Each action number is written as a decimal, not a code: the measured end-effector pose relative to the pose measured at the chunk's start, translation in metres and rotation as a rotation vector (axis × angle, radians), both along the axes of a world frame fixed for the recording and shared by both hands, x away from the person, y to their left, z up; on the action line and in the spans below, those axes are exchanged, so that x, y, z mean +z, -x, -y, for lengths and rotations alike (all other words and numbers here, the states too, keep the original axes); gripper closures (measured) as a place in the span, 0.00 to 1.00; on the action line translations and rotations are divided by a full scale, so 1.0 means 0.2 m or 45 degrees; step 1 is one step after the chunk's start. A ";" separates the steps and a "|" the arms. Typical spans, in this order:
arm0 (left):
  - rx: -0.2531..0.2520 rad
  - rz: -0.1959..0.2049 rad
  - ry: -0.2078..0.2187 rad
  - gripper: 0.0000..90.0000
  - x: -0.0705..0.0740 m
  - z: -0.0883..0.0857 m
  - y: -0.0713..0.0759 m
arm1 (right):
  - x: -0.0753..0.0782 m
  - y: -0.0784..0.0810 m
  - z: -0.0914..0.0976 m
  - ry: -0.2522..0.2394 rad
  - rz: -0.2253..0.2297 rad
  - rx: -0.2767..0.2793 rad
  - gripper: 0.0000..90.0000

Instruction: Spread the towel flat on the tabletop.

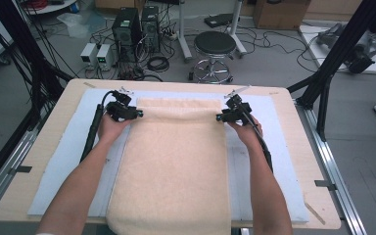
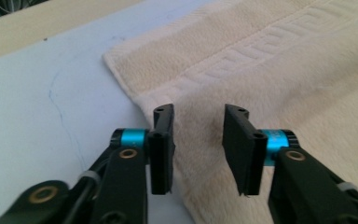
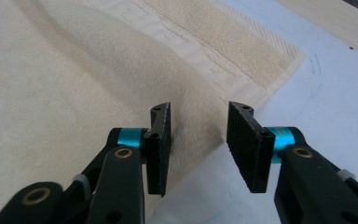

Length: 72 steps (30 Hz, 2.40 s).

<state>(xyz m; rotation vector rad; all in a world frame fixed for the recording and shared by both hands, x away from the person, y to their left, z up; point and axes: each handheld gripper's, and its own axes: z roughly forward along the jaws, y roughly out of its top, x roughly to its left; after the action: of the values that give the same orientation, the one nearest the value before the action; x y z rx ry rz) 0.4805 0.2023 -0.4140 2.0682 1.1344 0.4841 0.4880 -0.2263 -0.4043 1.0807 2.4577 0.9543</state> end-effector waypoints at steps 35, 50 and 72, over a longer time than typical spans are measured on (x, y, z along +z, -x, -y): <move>-0.536 -0.015 0.011 0.96 -0.11 -0.16 1.06 | -0.14 1.03 -0.06 -0.014 -0.058 0.552 0.94; -0.526 -0.030 0.071 0.72 -0.09 -0.23 1.17 | -0.13 1.13 -0.04 -0.104 -0.109 0.577 0.76; -0.386 0.080 0.199 0.40 0.03 -0.26 1.01 | -0.02 0.93 0.02 -0.233 0.055 0.340 0.32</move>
<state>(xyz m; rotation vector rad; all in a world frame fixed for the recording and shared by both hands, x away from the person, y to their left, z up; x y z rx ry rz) 0.2794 0.2546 -0.4083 2.0265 0.7776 0.2995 0.3017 -0.2306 -0.4086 0.7850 2.5617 1.2899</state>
